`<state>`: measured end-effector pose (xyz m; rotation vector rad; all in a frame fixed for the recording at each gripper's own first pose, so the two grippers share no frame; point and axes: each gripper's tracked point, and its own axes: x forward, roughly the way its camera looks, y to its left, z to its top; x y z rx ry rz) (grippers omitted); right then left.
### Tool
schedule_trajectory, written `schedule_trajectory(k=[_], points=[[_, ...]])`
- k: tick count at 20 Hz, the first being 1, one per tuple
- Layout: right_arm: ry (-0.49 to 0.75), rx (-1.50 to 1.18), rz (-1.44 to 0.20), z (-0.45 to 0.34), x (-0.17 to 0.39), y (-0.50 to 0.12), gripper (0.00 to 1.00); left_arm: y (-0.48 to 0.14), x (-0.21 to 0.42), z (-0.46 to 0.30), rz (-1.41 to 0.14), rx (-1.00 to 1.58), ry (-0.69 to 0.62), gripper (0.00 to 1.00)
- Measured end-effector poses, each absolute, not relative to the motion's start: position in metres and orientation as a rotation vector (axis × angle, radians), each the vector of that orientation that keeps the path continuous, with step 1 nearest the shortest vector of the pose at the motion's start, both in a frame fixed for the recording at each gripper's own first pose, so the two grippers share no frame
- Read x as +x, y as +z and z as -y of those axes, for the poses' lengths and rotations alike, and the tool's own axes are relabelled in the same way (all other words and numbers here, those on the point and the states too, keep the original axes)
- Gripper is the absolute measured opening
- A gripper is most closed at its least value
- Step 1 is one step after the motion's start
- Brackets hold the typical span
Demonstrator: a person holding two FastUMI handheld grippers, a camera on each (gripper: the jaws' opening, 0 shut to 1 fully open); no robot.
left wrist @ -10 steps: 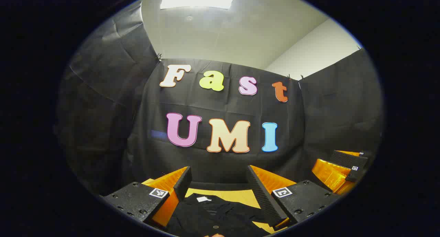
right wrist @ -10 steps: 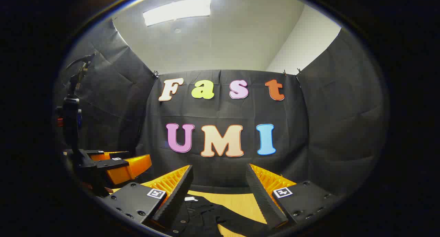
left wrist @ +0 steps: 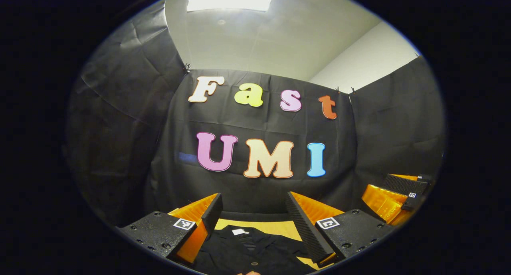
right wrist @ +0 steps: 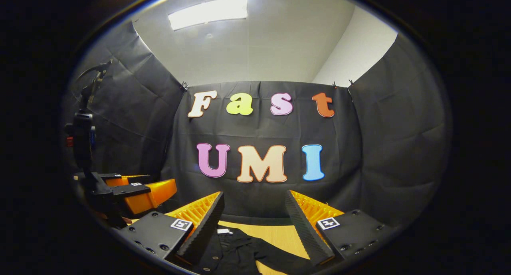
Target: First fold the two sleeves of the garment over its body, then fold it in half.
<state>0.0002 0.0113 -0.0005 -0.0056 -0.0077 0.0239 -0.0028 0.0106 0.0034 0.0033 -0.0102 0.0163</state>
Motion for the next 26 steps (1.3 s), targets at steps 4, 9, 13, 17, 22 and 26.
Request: schedule_trajectory(k=[4, 9, 13, 17, 22, 26], points=[[0.032, -0.003, 0.004, -0.015, 0.002, -0.003, 0.98, 0.005, -0.002, -0.016, 0.017, 0.007, 0.024, 0.94], [0.035, 0.0, -0.001, -0.021, 0.003, -0.006, 0.98, 0.007, -0.004, -0.023, 0.023, 0.006, 0.029, 0.94], [0.043, 0.001, -0.01, -0.028, 0.004, -0.01, 0.98, 0.007, -0.003, -0.032, 0.027, 0.007, 0.043, 0.95], [0.039, 0.006, -0.01, -0.036, 0.006, -0.012, 0.97, 0.011, 0.0, -0.049, 0.042, 0.025, 0.049, 0.95], [0.027, 0.014, -0.033, -0.051, 0.01, -0.022, 0.98, 0.01, -0.003, -0.069, 0.036, 0.015, 0.043, 0.94], [0.014, -0.014, -0.042, -0.056, 0.012, -0.032, 0.98, 0.003, -0.011, -0.08, 0.012, 0.015, 0.021, 0.95]])
